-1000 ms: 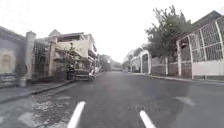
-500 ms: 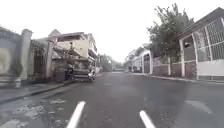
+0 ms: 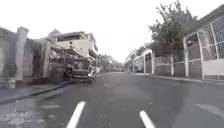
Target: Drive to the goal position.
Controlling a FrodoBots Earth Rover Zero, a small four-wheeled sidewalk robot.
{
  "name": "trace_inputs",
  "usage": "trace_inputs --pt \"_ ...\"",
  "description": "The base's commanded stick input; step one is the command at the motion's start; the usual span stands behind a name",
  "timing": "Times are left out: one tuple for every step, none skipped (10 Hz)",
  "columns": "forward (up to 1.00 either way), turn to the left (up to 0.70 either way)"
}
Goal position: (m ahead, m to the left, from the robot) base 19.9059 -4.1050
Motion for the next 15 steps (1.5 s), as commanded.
trace_inputs --pt "0.7 0.0" --pt "0.7 0.0" --pt "0.7 0.0" --pt "0.7 0.0" --pt "0.7 0.0" --pt "0.7 0.0" --pt "0.7 0.0" --pt "0.7 0.0" --pt "0.7 0.0" --pt "0.7 0.0" --pt "0.7 0.0" --pt "0.7 0.0" --pt "0.7 0.0" --pt "0.7 0.0" --pt "0.7 0.0"
